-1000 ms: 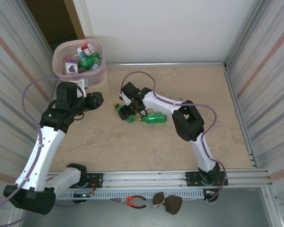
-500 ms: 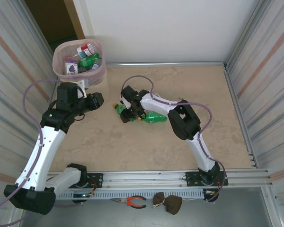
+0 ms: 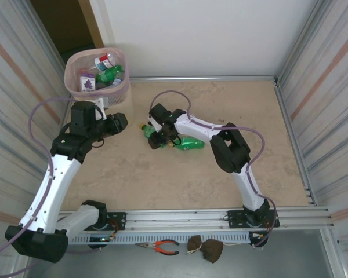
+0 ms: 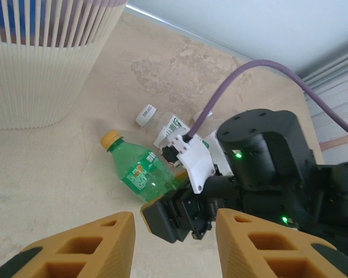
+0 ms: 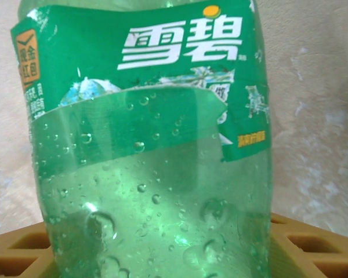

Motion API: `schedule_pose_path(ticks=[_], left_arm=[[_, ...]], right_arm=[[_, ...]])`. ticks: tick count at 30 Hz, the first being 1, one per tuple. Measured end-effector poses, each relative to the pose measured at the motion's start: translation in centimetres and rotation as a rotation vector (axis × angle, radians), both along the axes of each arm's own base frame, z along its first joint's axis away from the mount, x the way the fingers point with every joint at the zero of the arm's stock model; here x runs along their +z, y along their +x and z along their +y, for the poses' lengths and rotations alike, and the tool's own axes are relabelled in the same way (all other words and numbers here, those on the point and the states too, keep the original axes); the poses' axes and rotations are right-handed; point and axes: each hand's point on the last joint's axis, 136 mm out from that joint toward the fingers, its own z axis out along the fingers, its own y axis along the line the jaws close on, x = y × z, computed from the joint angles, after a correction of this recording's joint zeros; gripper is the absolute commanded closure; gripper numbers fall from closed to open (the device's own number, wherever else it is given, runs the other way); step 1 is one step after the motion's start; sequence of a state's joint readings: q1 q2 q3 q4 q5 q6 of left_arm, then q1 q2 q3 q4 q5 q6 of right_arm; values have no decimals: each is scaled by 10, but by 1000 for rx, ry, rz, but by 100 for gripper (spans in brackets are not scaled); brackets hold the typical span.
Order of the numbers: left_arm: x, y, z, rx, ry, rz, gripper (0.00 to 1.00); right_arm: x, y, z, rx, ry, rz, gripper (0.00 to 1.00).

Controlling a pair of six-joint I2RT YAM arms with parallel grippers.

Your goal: Put the plastic bottles in the bin

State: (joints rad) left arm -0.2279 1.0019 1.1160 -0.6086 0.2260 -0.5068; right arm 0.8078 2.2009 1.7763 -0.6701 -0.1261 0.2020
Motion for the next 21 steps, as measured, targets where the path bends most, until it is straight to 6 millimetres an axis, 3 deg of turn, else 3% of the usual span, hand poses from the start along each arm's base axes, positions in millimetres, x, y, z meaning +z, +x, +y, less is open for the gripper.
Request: schedule_pose_path(ticks=[4, 10, 17, 21], left_arm=[[12, 4, -7, -22, -39, -45, 53], [36, 6, -19, -72, -124, -151, 40], [83, 4, -44, -220, -221, -323, 27], [113, -9, -67, -346, -259, -446, 24]], right_arm=[[30, -4, -8, -8, 39, -44, 40], [92, -9, -27, -50, 159, -138, 42], [176, -9, -56, -109, 368, -290, 43], [224, -21, -62, -90, 498, -384, 43]])
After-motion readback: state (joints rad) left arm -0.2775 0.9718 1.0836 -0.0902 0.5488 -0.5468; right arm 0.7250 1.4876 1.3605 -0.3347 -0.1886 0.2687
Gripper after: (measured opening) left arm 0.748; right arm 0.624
